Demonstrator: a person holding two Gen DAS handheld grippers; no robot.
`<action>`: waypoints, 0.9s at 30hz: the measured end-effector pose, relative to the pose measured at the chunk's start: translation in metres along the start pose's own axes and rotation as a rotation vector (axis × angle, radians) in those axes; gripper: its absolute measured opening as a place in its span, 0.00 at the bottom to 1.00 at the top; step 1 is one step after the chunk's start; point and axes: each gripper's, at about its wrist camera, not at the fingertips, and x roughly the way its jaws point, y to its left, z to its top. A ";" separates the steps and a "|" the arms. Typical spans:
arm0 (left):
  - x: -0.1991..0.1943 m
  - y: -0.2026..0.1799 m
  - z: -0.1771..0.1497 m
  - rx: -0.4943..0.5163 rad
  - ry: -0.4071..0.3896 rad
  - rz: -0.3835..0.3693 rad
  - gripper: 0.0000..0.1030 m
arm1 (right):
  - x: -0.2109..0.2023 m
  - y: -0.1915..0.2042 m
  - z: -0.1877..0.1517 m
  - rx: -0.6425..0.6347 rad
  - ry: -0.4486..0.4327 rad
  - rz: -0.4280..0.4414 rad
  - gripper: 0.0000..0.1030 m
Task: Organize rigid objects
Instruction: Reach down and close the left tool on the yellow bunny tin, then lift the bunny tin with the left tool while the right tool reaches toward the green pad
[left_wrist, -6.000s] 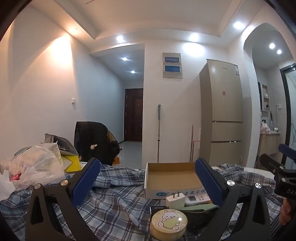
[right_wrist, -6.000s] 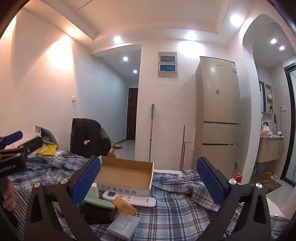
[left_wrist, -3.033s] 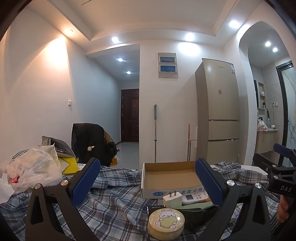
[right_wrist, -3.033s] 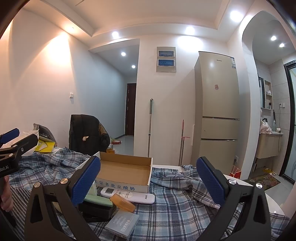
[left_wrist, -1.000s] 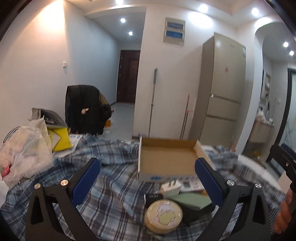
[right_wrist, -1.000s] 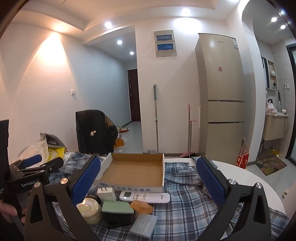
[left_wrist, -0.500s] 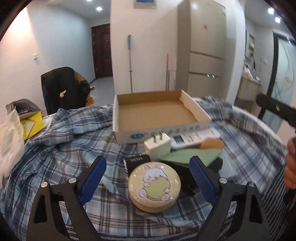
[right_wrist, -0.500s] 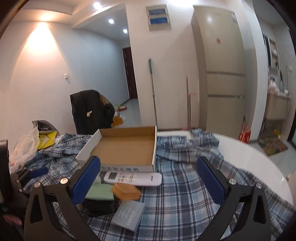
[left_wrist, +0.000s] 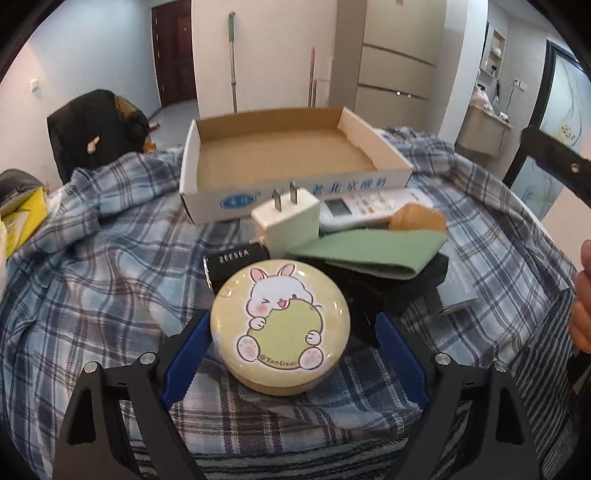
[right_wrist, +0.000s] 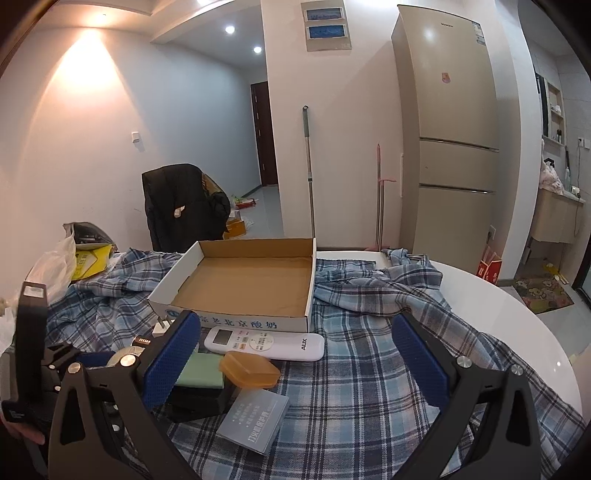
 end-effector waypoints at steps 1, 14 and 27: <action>0.002 0.001 0.000 -0.007 0.009 -0.002 0.86 | 0.001 -0.001 0.000 0.004 0.003 0.002 1.00; 0.021 0.005 0.001 -0.023 0.086 0.034 0.75 | 0.003 0.002 -0.002 -0.007 0.014 -0.002 1.00; -0.041 -0.002 -0.001 -0.014 -0.236 0.096 0.75 | 0.011 0.002 -0.006 -0.002 0.071 -0.006 1.00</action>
